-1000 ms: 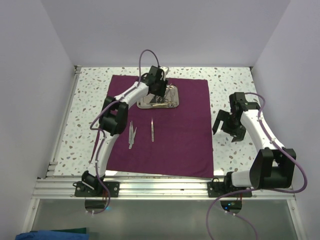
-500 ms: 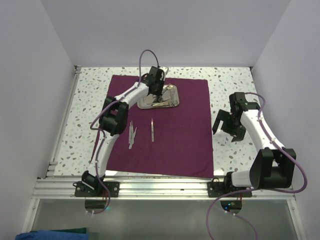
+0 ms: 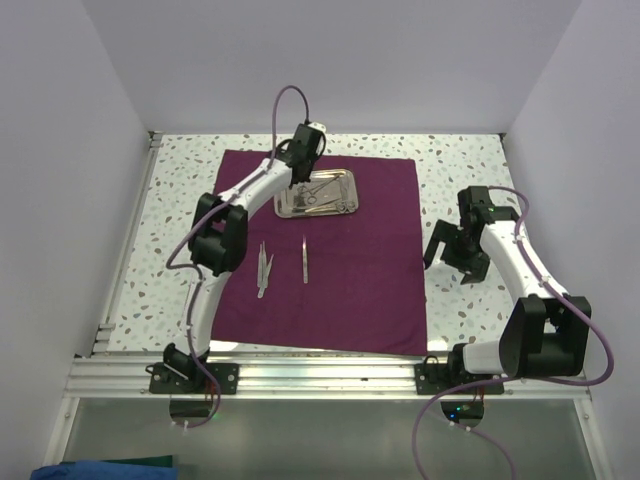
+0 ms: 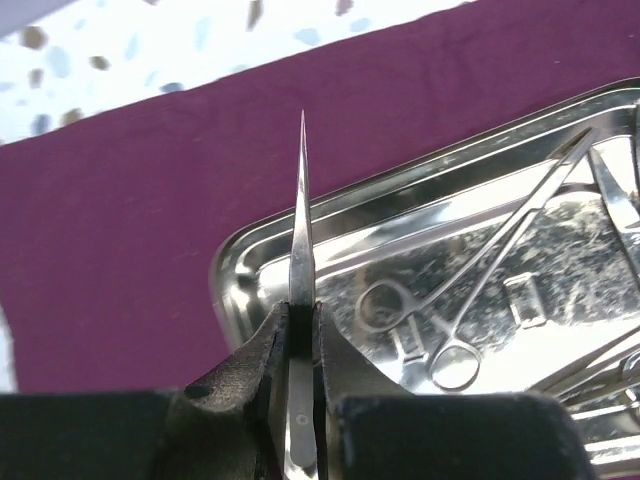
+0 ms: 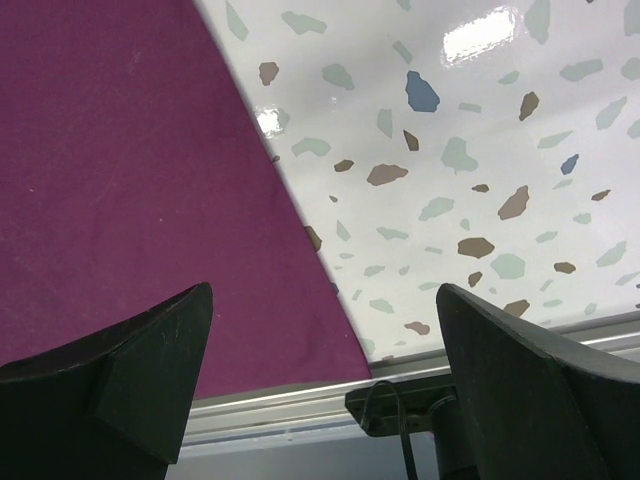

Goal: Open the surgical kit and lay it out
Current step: Pick up the medical item from the container, then place the medical item in the surgical kit.

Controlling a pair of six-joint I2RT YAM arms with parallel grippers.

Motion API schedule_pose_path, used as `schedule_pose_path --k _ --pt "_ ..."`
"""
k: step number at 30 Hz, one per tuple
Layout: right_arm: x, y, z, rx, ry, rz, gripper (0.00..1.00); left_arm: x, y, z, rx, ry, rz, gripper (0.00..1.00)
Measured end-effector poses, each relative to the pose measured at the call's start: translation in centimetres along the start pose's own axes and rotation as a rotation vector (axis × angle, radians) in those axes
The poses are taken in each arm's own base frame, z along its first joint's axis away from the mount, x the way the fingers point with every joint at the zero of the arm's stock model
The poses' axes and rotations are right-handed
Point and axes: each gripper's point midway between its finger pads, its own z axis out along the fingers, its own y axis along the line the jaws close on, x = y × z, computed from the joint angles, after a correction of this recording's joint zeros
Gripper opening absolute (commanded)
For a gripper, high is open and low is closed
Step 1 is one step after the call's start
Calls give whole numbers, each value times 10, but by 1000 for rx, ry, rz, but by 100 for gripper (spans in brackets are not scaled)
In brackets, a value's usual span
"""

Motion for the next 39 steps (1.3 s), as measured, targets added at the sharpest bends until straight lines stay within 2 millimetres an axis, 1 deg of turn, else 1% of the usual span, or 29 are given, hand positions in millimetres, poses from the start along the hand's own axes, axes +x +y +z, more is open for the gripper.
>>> schedule_pose_path --k 2,5,8,10,11,13,15,19,21,23,25,28,30,33,34,35,36,39 --pt "-1 1 1 -5 -3 0 98 -5 13 -14 -46 -14 16 0" --pt "-3 4 1 -20 -8 -1 98 -8 23 -36 -86 -20 28 0" --pt "-3 6 3 -29 -4 -7 98 -7 25 -53 -96 -5 8 0" --pt "-4 7 4 -33 -1 -12 98 1 22 -65 -83 15 -27 0" --pt "-4 7 5 -35 -1 -15 98 9 19 -73 -71 26 -44 0" --pt "-4 10 5 -46 3 -20 98 35 13 -92 -47 69 -62 0" --pt "-4 11 6 -54 3 -21 98 61 3 -117 -32 98 -73 0" --pt "-4 16 5 -78 7 -21 98 99 -39 -164 58 103 -85 0" --pt "-4 17 5 -85 6 -21 98 121 -53 -178 107 123 -101 0" --pt "-4 18 5 -93 7 -23 98 142 -57 -184 133 147 -139 0" --pt "-4 20 5 -104 10 -25 98 160 -54 -182 128 175 -178 0" --pt "-1 20 6 -108 12 -28 98 179 -55 -176 119 207 -230 0" --pt "1 19 6 -110 13 -28 98 187 -57 -174 121 217 -254 0" --pt "1 19 5 -114 9 -29 98 192 -63 -170 138 218 -285 0" --pt "2 19 5 -115 9 -29 98 192 -65 -169 141 215 -295 2" --pt "1 20 5 -117 7 -29 98 191 -67 -168 144 210 -302 6" --pt "1 20 4 -117 7 -29 98 189 -69 -166 148 203 -313 17" --pt "1 20 3 -119 1 -30 98 187 -75 -163 165 199 -329 31"
